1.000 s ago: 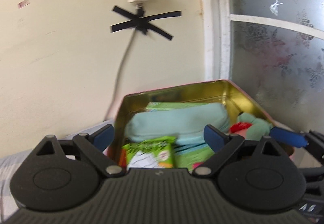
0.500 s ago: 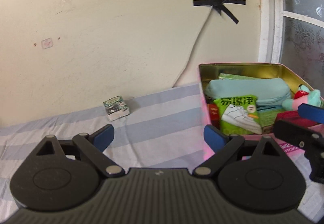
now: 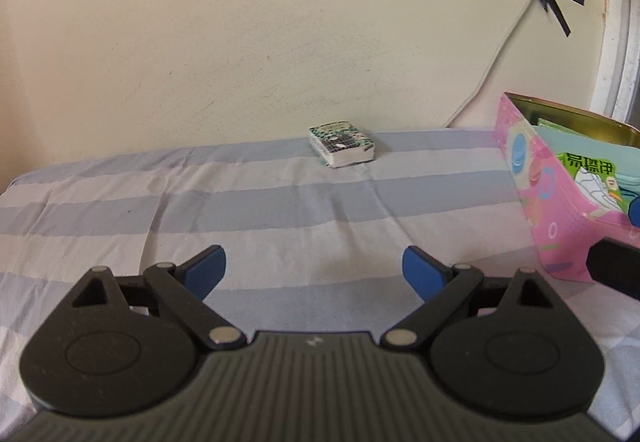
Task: Organize objects
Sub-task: 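Move the right tool from the tin to the green Virjoy tissue pack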
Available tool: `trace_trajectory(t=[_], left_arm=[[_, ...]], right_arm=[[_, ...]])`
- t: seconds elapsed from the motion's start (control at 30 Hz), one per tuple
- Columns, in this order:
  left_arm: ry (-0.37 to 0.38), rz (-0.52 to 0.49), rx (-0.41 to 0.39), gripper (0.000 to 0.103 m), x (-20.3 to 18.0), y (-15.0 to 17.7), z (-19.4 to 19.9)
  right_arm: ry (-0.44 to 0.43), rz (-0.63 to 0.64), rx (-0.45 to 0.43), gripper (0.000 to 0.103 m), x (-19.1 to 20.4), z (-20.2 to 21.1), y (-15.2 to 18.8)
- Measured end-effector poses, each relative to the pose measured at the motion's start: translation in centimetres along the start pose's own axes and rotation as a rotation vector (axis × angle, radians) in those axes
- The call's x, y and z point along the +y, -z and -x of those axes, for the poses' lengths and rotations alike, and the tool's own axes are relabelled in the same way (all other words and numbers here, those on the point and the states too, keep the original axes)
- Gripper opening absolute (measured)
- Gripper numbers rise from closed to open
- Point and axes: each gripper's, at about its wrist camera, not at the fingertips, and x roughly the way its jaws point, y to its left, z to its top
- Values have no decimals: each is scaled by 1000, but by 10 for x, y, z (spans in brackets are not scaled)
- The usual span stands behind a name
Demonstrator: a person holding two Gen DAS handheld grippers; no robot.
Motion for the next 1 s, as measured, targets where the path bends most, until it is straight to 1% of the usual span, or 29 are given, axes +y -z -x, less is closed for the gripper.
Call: trace_trajectory(t=[0.17, 0.3, 0.33, 0.37, 0.43, 0.5, 0.6, 0.7, 0.77, 0.8, 0.83, 0.93, 1.0], left_arm=[[-39, 45, 26, 97, 20, 5, -17], [-90, 127, 64, 97, 41, 6, -29], [-91, 149, 74, 97, 46, 6, -31], [-90, 177, 85, 97, 52, 8, -31], [-86, 212, 98, 97, 58, 8, -33], [-85, 218, 97, 97, 59, 8, -34], [-81, 213, 102, 98, 57, 8, -35], [-73, 221, 106, 100, 59, 7, -35], [-74, 222, 108, 100, 59, 6, -35], [-75, 222, 108, 101, 59, 6, -35], [-75, 222, 108, 101, 59, 6, -35], [-76, 221, 108, 101, 58, 6, -34], [-72, 227, 107, 101, 59, 7, -33]], right_arm=[[-35, -1, 50, 79, 12, -33, -7], [-30, 17, 84, 79, 22, -78, -20], [-30, 18, 89, 79, 25, -92, -25], [-32, 15, 92, 81, 27, -108, -31], [-36, 14, 88, 90, 33, -139, -40], [-27, 28, 101, 91, 39, -176, -50], [16, 47, 162, 91, 46, -226, -57], [66, 17, 220, 91, 43, -268, -58], [80, 2, 254, 85, 40, -286, -57], [55, -14, 293, 67, 36, -294, -57], [54, -22, 281, 56, 35, -293, -57], [42, -10, 276, 55, 34, -287, -52], [27, 16, 274, 55, 36, -274, -46]])
